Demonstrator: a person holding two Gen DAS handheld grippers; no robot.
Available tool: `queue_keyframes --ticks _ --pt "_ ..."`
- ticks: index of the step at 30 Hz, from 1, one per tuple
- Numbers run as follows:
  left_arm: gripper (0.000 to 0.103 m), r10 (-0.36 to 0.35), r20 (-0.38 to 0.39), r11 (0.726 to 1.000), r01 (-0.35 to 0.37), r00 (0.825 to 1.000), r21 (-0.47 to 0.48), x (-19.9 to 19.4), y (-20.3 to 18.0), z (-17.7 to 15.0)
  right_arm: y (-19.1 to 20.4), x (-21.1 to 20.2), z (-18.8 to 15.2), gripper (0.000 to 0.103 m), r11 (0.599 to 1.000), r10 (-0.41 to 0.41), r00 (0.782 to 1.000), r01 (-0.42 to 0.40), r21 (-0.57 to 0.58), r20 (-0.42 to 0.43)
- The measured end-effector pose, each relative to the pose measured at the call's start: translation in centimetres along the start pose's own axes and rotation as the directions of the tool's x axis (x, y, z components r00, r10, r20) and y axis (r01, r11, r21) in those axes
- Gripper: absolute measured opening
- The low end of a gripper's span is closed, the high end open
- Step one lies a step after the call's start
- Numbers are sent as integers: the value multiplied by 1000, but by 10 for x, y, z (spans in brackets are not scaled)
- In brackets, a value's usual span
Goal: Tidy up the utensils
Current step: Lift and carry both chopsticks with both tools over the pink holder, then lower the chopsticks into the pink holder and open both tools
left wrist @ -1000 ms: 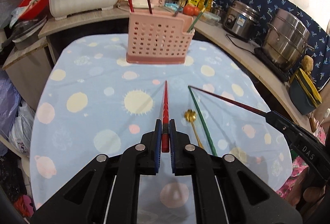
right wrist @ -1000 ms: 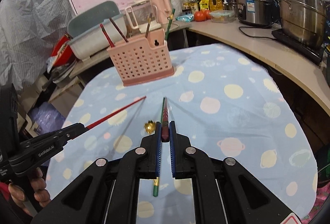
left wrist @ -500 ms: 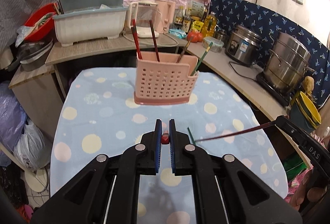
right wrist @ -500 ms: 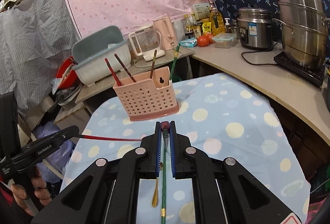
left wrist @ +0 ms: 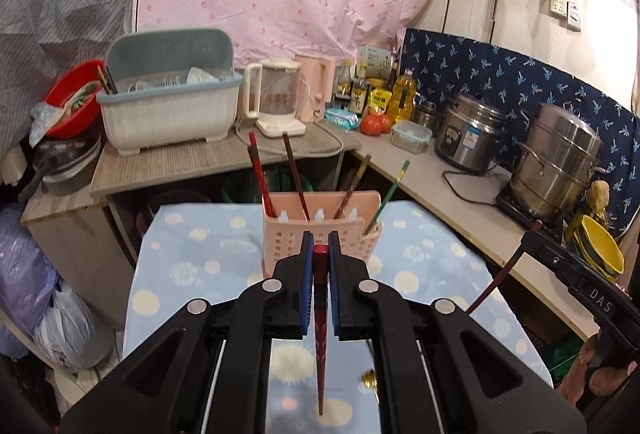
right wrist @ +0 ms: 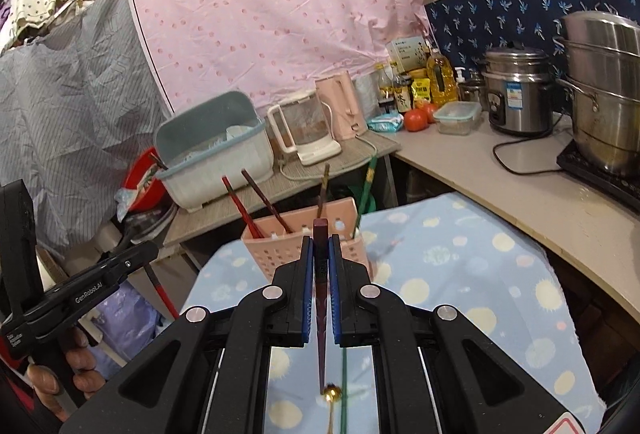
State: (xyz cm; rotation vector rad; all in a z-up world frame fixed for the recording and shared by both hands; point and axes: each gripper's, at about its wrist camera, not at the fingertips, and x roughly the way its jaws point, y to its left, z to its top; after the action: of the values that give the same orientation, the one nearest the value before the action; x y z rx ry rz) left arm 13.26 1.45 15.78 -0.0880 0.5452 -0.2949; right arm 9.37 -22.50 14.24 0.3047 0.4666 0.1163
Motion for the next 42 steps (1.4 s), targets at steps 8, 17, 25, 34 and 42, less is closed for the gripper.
queue_keyframes --ticks 8,17,25,34,42 --pt "7 13 104 1000 -14 994 4 9 1 65 18 32 60 7 1000 20 996 -19 -6 88" --pt "7 30 208 1000 -30 978 -2 28 7 132 28 80 112 7 998 40 988 -45 35 147" --pt "7 49 197 999 -47 979 -15 65 18 149 29 126 123 7 998 31 992 -37 49 122" --pt "7 60 168 998 -57 984 -28 90 27 143 22 166 95 7 998 25 999 -27 55 33" --pt "7 70 127 997 -64 989 -46 106 32 129 16 177 80 8 998 8 1000 -8 64 -3"
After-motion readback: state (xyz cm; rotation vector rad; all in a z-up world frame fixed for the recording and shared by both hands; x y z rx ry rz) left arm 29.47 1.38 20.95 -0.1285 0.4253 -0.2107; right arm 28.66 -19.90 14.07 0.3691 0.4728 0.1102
